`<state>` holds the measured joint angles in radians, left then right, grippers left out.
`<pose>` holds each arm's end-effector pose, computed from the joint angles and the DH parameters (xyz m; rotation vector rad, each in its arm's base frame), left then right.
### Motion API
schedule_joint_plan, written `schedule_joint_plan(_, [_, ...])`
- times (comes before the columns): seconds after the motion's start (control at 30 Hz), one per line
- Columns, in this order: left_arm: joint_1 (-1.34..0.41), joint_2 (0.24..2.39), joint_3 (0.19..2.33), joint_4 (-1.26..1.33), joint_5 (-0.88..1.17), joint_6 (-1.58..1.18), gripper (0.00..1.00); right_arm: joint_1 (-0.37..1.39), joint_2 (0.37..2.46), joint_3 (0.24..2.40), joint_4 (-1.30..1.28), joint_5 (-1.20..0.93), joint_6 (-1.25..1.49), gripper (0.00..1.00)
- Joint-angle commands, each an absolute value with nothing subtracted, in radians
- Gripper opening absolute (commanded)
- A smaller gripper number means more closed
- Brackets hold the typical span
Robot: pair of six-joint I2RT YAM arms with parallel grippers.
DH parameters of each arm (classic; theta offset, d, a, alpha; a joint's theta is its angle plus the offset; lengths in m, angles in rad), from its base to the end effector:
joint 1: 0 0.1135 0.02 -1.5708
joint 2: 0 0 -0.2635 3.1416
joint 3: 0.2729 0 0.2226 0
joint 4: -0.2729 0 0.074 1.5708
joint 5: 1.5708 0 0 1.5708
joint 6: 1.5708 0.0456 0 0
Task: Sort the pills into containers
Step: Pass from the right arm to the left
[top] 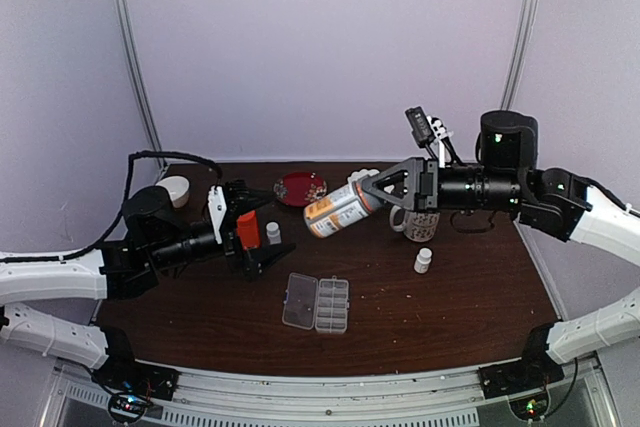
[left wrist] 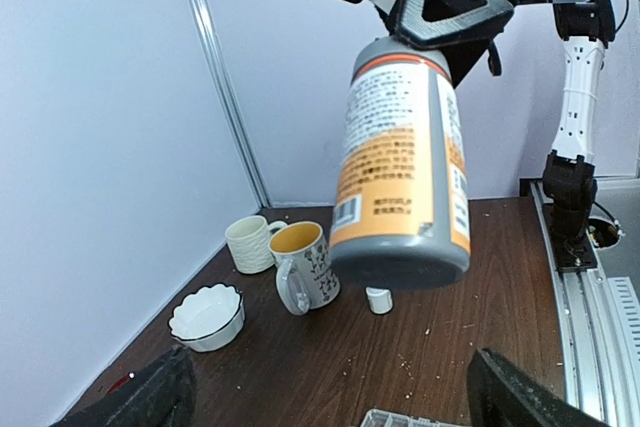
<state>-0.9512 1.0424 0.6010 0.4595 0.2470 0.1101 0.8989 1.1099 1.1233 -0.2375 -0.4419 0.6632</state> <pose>0.1215 -0.1895 0.3059 0.9871 1.2813 -0.8489 0.1271 0.1911 0.3868 -0.5949 1.9568 1.4517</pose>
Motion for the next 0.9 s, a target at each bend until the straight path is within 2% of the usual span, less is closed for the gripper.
schedule_joint_plan(0.0, [-0.958, 1.053, 0.644, 0.553, 0.307, 0.158, 0.97, 0.928, 1.131, 1.124, -0.067, -0.452, 0.714, 0.31])
schedule_joint_plan(0.33, [-0.965, 1.062, 0.645, 0.588, 0.359, 0.161, 0.94, 0.974, 1.223, 1.179, -0.01, -0.466, 0.724, 0.3])
schedule_joint_plan(0.4, [-0.967, 1.059, 0.647, 0.587, 0.365, 0.161, 0.9, 0.982, 1.232, 1.18, -0.003, -0.468, 0.729, 0.3])
schedule_joint_plan(0.5, [-0.967, 1.057, 0.65, 0.579, 0.361, 0.158, 0.78, 0.991, 1.239, 1.181, 0.016, -0.467, 0.733, 0.29])
schedule_joint_plan(0.63, [-0.967, 1.058, 0.642, 0.592, 0.356, 0.139, 0.71, 0.999, 1.24, 1.176, 0.032, -0.466, 0.73, 0.29])
schedule_joint_plan(0.8, [-0.967, 1.06, 0.63, 0.615, 0.351, 0.105, 0.76, 1.003, 1.233, 1.162, 0.039, -0.462, 0.731, 0.28])
schedule_joint_plan(0.87, [-0.967, 1.057, 0.622, 0.629, 0.347, 0.1, 0.73, 1.003, 1.232, 1.159, 0.038, -0.463, 0.732, 0.28])
